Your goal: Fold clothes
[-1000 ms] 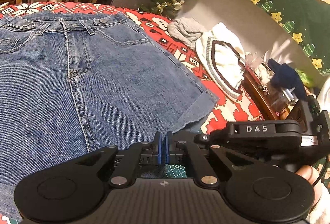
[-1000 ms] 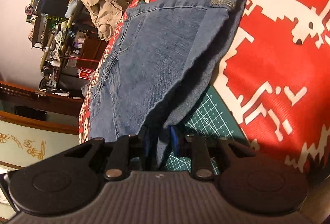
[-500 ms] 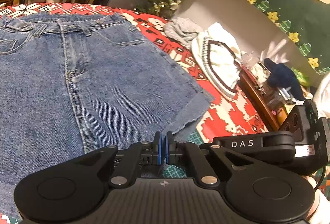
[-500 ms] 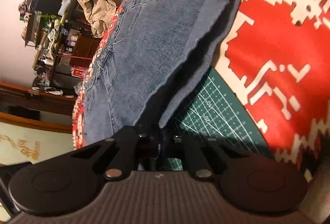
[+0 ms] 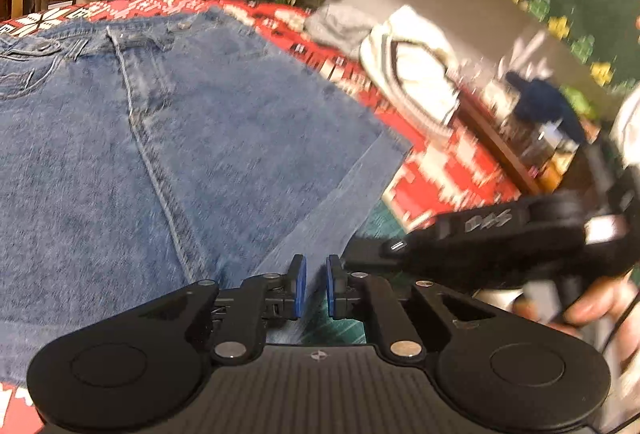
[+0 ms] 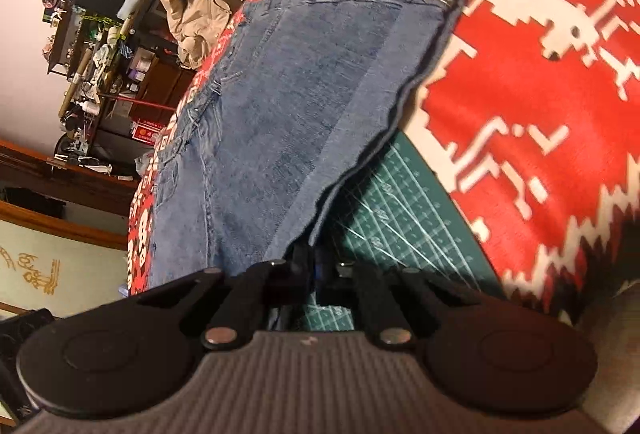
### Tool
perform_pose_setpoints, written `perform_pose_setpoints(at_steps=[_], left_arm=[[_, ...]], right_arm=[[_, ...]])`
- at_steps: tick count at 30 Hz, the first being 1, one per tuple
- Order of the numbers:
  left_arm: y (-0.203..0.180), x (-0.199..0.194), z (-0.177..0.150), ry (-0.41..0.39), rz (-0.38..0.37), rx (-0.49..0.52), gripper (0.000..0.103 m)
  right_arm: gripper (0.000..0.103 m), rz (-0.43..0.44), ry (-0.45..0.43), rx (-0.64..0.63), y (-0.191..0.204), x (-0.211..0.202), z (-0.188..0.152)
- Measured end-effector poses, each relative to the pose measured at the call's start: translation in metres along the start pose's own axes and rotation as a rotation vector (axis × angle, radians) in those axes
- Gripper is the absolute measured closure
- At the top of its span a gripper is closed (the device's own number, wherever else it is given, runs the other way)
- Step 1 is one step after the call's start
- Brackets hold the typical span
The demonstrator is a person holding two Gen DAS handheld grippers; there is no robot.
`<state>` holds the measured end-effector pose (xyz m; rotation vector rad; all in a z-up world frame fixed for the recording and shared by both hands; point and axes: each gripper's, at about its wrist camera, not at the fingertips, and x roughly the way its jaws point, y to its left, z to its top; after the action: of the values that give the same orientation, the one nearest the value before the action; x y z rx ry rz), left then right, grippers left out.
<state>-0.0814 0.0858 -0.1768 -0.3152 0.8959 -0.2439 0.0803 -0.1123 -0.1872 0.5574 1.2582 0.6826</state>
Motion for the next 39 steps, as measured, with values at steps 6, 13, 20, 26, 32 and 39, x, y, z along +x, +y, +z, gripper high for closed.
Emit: perform_pose_setpoints(at_steps=[6, 13, 20, 26, 32, 39], left_arm=[[-0.004, -0.003, -0.002, -0.013, 0.009, 0.032, 0.095], [-0.005, 0.000, 0.006, -0.069, -0.026, 0.008, 0.095], [0.001, 0.004, -0.003, -0.036, 0.031, 0.007, 0.092], [0.000, -0.004, -0.009, -0.028, 0.042, 0.024, 0.092], [-0.004, -0.005, -0.008, -0.043, 0.039, 0.028, 0.093], [-0.007, 0.003, -0.003, -0.047, 0.039, 0.038, 0.093]], right_arm=[[0.103, -0.028, -0.062, -0.076, -0.005, -0.024, 0.008], [0.099, 0.009, -0.113, -0.282, 0.026, -0.017, 0.024], [0.103, 0.003, -0.075, -0.261, -0.008, -0.001, 0.038], [0.103, 0.020, -0.090, -0.224, -0.027, -0.004, 0.054], [0.095, -0.006, -0.167, -0.208, -0.040, -0.027, 0.074], [0.094, 0.036, -0.127, -0.180, -0.039, -0.017, 0.094]])
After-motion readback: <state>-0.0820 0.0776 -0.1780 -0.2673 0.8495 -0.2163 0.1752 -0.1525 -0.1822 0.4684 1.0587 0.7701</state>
